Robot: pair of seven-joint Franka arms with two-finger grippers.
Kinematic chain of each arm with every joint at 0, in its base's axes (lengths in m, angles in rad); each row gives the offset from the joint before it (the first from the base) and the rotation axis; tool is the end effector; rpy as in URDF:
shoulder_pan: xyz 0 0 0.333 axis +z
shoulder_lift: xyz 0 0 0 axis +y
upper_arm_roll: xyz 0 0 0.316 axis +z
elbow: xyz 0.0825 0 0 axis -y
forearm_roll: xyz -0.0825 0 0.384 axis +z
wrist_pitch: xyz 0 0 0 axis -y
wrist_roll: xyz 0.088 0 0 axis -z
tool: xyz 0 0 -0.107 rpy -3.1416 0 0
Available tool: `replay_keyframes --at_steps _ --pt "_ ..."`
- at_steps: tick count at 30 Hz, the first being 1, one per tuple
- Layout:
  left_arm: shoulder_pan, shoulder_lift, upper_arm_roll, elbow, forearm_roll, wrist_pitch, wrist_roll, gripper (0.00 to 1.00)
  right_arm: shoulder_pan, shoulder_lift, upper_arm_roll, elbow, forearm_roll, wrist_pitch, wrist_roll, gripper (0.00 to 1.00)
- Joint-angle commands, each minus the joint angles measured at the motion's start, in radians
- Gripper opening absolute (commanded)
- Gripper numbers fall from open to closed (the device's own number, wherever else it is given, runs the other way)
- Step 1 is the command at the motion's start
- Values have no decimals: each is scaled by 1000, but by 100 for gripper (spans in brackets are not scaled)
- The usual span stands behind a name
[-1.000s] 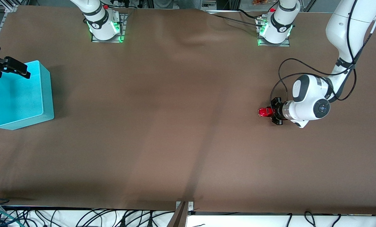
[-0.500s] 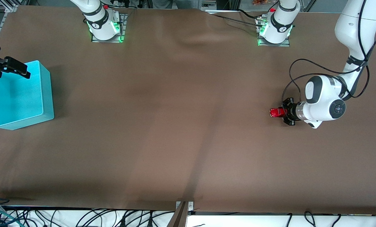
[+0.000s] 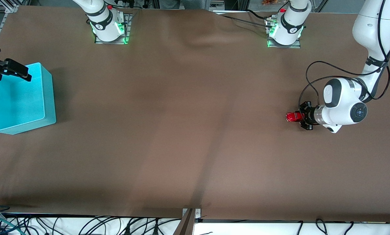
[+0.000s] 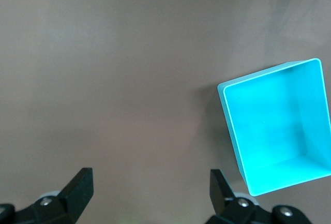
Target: Wind red beetle toy and store in blue box
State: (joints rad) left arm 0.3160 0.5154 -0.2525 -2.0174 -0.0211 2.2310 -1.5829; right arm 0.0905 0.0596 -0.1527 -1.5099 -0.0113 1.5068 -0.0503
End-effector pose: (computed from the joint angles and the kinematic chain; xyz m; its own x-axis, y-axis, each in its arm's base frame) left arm 0.5685 0.0346 0.1802 -0.1228 0.9836 -0.1319 0.9550 0.0810 -0.2852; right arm 0.5650 -0.0338 0.6146 0.9979 -0.0128 -0.0629 -0.0117 -0.9998 0.0172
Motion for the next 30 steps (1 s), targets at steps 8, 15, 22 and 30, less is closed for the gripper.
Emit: replay_keyframes --at_steps 8,15,22,30 --pt "9 63 42 48 44 41 58 0 -2 9 4 25 -4 -11 7 100" --pt "8 63 42 49 46 41 66 0 -2 9 4 25 -4 -11 7 100" --pt "8 63 42 51 44 33 69 0 -3 9 4 25 -4 -14 6 100" --pt "17 60 39 86 41 -11 72 53 -3 9 4 25 -4 -17 7 100"
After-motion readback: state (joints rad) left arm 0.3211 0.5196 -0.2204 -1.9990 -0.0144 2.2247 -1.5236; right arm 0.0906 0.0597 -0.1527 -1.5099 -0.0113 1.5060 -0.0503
